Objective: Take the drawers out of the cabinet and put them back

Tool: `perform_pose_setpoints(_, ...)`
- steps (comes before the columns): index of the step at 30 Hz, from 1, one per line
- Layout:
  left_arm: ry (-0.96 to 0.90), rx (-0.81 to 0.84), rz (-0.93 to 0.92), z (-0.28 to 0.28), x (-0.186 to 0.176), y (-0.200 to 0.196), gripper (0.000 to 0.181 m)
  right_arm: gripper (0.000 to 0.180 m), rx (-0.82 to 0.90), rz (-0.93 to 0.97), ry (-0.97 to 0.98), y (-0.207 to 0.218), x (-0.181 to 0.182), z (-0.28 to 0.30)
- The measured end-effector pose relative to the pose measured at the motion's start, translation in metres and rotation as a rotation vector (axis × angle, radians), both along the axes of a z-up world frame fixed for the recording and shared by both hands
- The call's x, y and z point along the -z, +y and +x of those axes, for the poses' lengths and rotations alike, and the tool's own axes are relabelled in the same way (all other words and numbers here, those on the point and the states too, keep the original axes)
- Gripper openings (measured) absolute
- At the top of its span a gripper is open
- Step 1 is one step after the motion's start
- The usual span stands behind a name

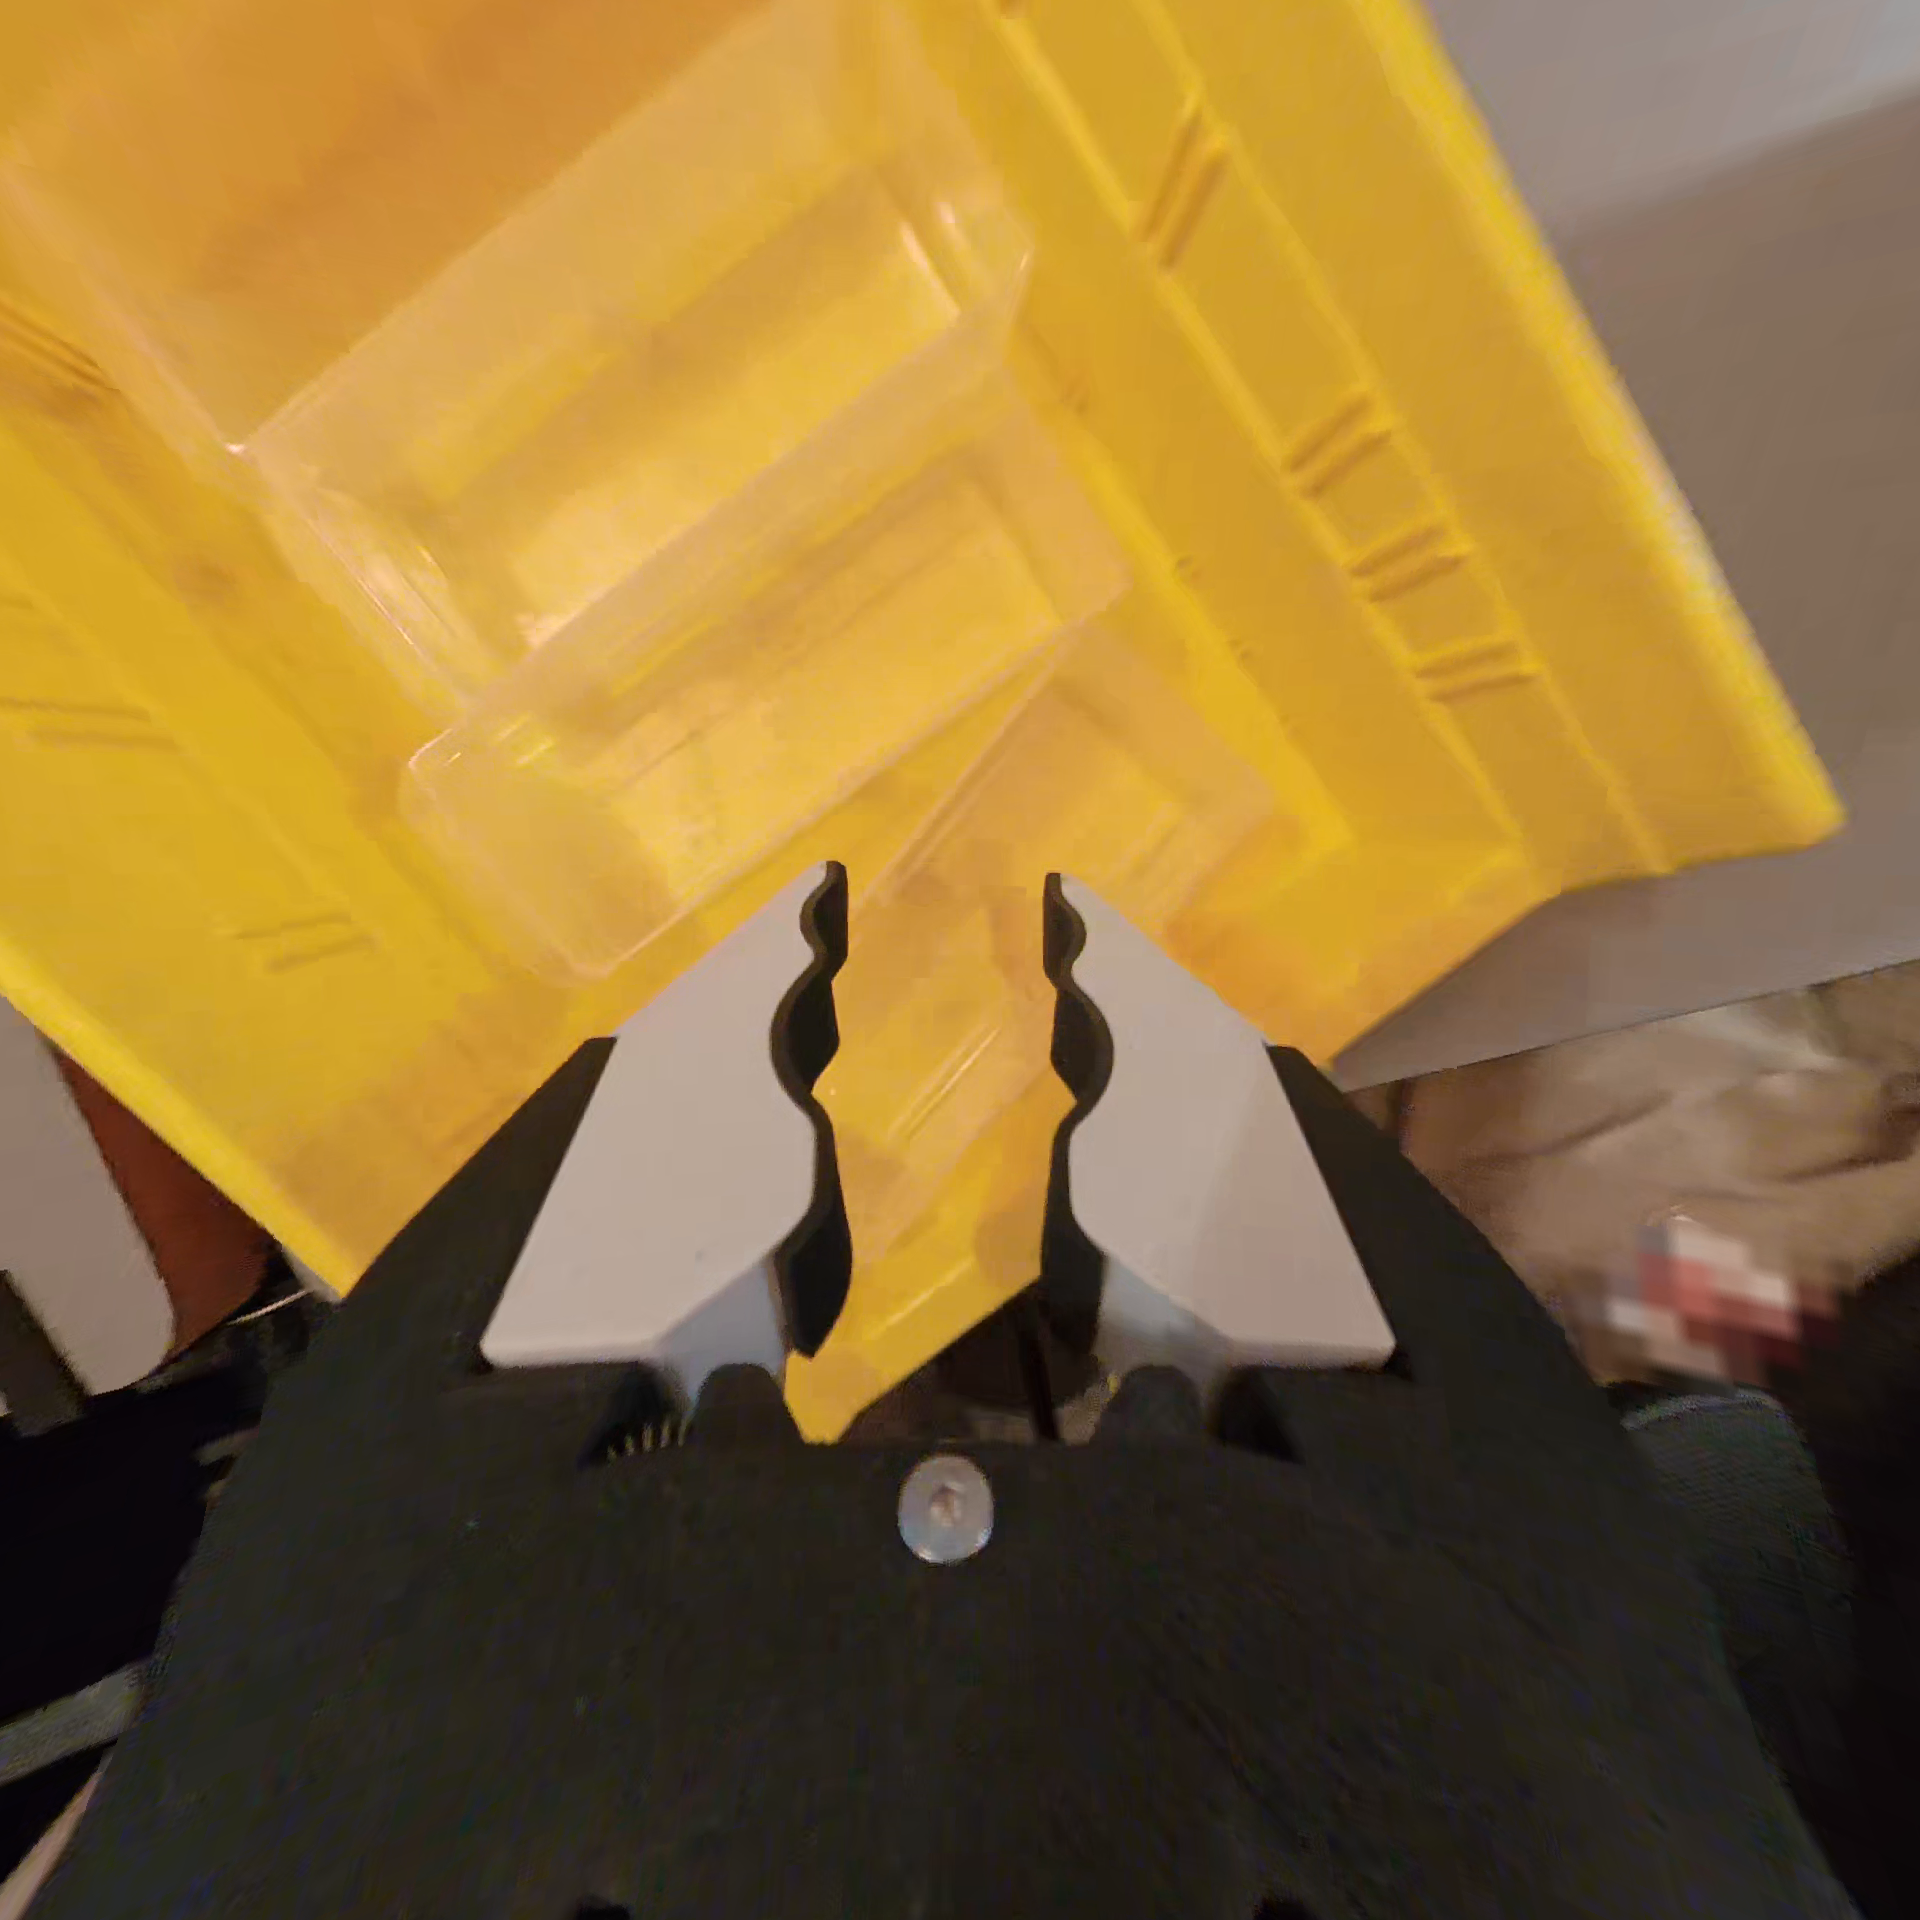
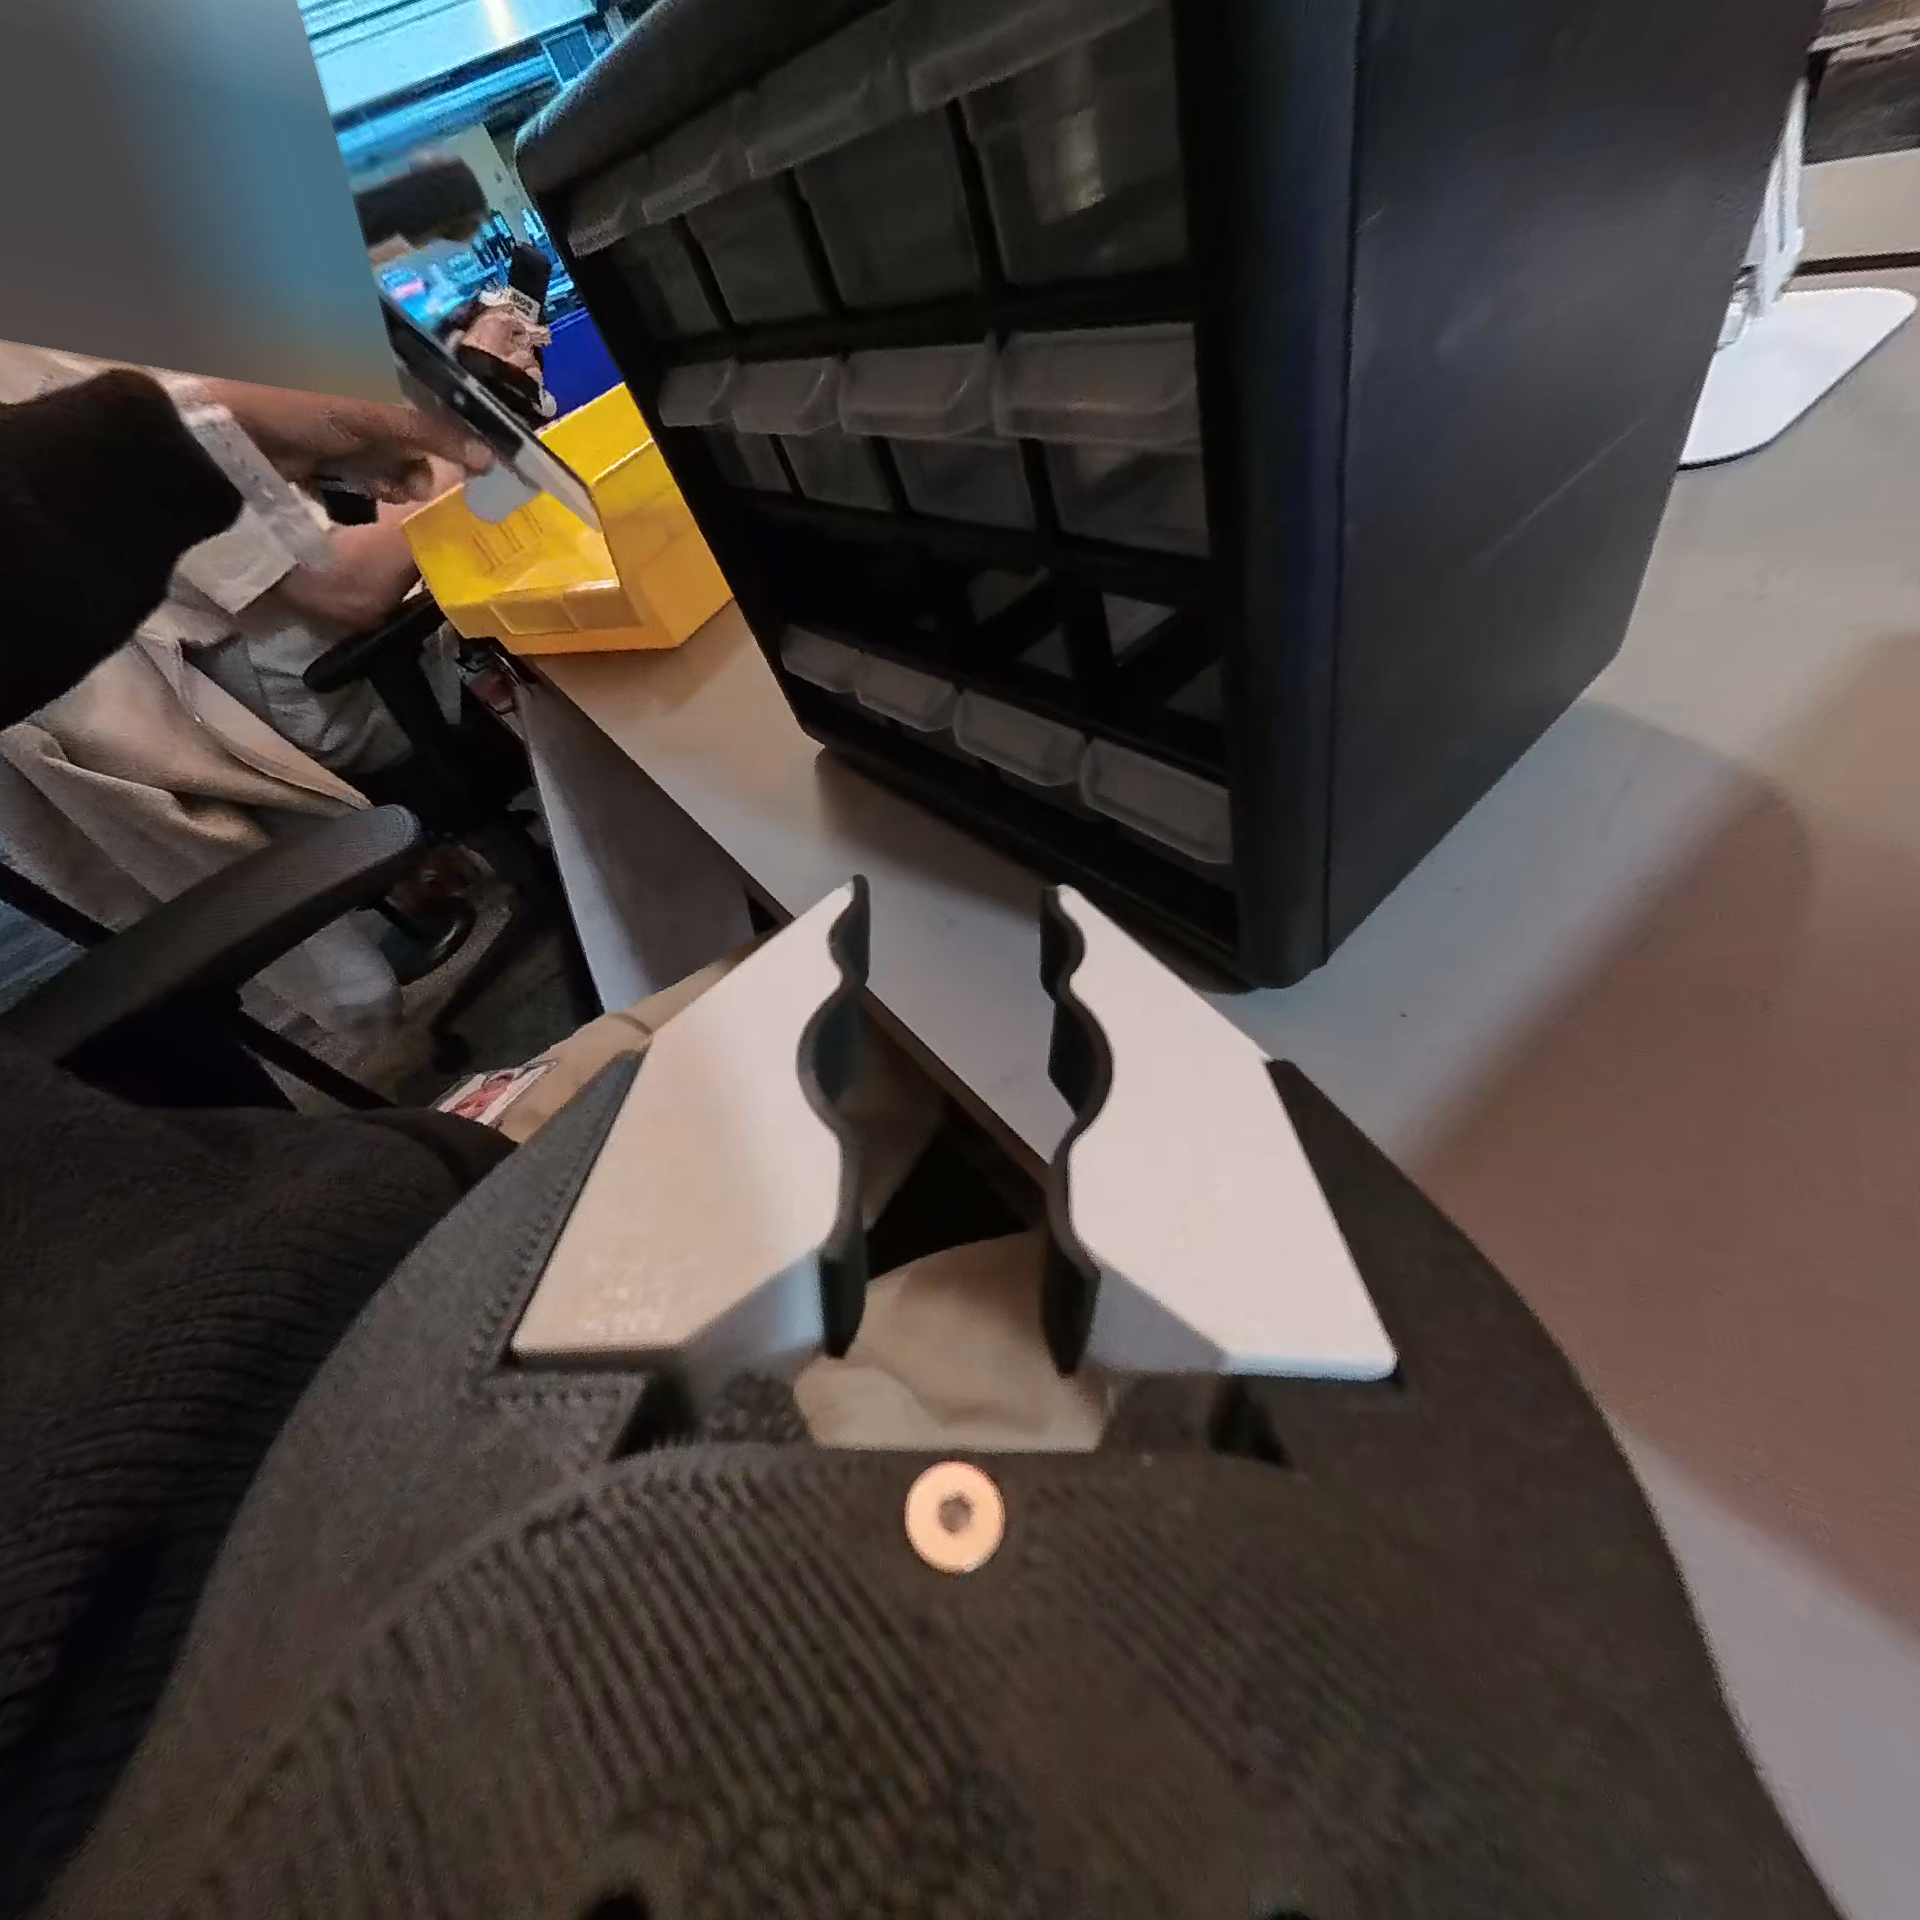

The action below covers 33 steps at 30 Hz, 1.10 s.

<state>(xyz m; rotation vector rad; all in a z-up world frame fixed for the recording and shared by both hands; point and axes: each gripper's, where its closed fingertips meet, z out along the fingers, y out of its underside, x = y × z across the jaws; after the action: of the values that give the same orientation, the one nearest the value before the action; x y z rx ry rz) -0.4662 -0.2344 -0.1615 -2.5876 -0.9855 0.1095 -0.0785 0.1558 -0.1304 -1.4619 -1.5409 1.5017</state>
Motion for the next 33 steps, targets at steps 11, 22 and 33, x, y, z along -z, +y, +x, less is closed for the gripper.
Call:
perform_pose_setpoints(11,-0.002,-0.05,-0.238,-0.007,0.038,-0.02,0.007,0.031,0.012,-0.007,-0.004,0.002,0.0,0.006)
perform_pose_setpoints(22,0.119,-0.027,-0.279,-0.008,0.024,-0.026,0.004,0.029,-0.005,0.001,0.02,0.001,-0.007,0.009)
perform_pose_setpoints(33,0.634,0.042,0.133,0.051,-0.171,0.03,0.0,0.027,-0.011,0.056,0.016,-0.007,-0.004,0.008)
